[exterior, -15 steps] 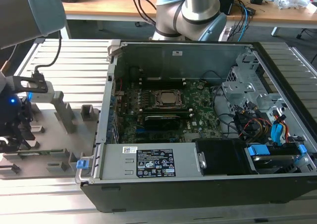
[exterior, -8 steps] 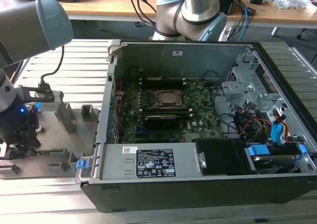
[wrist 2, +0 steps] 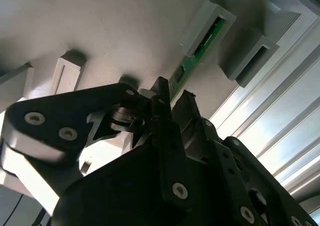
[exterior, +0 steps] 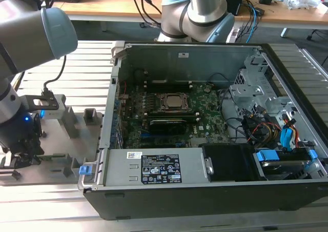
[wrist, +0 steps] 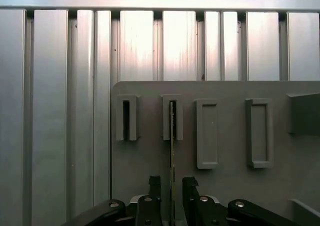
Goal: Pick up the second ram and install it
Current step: 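Pick up the second ram and move it above second insertion slot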
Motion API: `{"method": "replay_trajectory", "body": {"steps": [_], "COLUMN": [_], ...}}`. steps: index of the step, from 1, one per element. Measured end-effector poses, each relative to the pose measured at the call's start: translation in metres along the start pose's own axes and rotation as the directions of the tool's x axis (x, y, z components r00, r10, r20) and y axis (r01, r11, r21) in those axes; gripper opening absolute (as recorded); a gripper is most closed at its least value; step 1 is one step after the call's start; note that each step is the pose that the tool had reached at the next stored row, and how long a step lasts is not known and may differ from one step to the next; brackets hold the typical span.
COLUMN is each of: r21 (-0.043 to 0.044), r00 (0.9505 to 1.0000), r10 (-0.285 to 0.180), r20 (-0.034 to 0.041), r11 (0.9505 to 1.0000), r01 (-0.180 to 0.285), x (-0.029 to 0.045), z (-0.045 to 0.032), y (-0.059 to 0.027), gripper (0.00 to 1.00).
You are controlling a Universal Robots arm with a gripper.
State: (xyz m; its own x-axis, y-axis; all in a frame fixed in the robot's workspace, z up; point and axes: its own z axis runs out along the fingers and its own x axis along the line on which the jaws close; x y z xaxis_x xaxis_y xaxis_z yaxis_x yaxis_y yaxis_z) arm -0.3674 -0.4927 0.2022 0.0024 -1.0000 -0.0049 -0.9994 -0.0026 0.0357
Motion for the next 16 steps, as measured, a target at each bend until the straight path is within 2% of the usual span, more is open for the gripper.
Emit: {"method": "replay_trajectory", "body": {"steps": [1,2,3,13,16], "r21": [0.0000,0.0000,0.0000,0.0001,0.0002], "r00": [1.0000,1.0000,1.0000,1.0000,1.0000], "r10": [0.000,0.000,0.000,-0.002,-0.002], "r20": [0.0000,-0.0001,-0.0001,0.0000,0.0001], "r11": [1.0000,1.0000,1.0000,1.0000,1.0000], "r01": [0.000,0.000,0.000,0.002,0.002], "x": [0.0000,0.0000,0.0000,0.0000,0.0000], "z": [0.0001,0.0002,0.0003,0.0014,-0.0047], "y": [0.0000,0.0000,0.0000,-0.0001,0.0002], "gripper": [0.30,0.17,0.14,0.14,0.14]}}
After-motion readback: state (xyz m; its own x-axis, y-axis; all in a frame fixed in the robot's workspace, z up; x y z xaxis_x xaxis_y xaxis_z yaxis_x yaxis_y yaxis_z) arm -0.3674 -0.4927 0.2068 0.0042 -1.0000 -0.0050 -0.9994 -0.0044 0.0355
